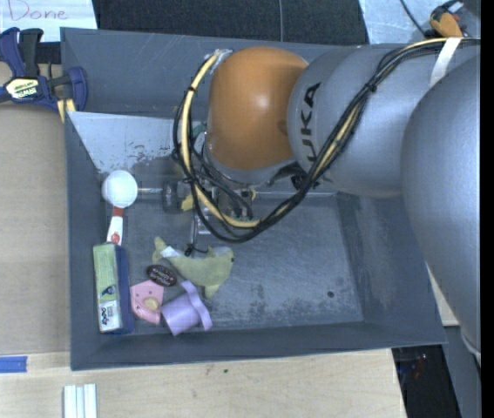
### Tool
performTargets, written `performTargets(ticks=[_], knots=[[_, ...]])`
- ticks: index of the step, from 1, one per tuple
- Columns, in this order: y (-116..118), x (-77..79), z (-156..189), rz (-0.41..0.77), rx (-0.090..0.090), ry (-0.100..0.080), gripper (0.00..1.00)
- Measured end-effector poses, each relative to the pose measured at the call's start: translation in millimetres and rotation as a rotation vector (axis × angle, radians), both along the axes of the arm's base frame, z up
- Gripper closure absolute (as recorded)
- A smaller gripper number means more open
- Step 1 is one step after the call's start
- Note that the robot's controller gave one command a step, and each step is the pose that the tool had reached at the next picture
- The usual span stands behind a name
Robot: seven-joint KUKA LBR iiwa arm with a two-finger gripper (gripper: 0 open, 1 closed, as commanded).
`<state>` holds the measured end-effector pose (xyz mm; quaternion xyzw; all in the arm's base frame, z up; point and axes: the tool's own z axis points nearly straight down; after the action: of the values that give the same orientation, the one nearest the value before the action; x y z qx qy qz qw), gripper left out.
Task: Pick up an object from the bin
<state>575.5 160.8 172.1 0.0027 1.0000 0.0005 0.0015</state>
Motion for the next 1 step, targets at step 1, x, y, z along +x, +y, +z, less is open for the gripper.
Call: performTargets(ticks=[1], knots=[[0.0,0.0,0.0,0.000,0.000,0.000,0.00]])
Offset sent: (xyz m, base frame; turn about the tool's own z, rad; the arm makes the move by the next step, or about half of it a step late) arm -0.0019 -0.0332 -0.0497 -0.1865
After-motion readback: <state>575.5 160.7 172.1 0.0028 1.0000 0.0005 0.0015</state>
